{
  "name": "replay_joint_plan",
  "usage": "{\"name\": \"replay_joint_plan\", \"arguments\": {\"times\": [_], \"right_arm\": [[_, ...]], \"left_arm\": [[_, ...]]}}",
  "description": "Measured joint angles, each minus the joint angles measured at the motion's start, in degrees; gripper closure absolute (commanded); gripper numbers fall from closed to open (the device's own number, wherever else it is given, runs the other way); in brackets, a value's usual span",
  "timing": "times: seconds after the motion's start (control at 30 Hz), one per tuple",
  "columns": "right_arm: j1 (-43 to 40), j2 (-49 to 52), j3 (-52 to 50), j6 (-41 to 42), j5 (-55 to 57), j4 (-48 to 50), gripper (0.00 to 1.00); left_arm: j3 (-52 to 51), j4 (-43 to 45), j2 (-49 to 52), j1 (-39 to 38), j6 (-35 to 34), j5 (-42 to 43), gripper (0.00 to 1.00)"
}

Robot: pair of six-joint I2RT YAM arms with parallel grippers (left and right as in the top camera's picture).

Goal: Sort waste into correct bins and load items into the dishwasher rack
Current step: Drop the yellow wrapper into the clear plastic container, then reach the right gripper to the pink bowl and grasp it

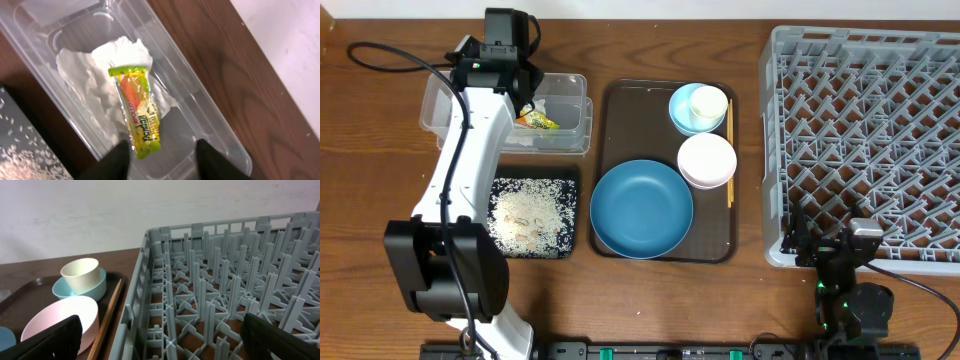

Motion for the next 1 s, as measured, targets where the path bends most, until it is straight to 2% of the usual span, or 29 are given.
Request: {"name": "replay_joint_plan", "arguments": {"times": [0.2,0.4,0.43,0.5,0.53,0.77,1.0], "right_arm": [[0.00,0.00,0.00,0.00,0.00,0.00,0.01],[0.00,0.00,0.00,0.00,0.00,0.00,0.01],[0.00,0.00,0.00,0.00,0.00,0.00,0.01],[0.00,0.00,0.00,0.00,0.00,0.00,0.01],[0.00,0.00,0.00,0.00,0.00,0.00,0.01],[0.00,0.00,0.00,0.00,0.00,0.00,0.01],[0.00,0.00,0.00,0.00,0.02,0.15,0.01]], "left_arm": [[0.00,-2.23,0.00,0.02,-0.17,0.00,0.50],[0.00,-2.14,-3.04,1.92,4.52,0.42,0.44],[0.00,-2.27,-4.33,2.91,4.94,0.55,0.43],[-0.02,-2.95,-7.61,5.70,6.10,0.66,0.26],[0.00,-3.58,-9.49,7.56,6.69,0.68,0.23],[0.04,-9.68,-18.12,22.82,7.34,-0.07,0.15],[0.04,-14.27,-16.81,29.46,7.45,-0.07,0.13]]}}
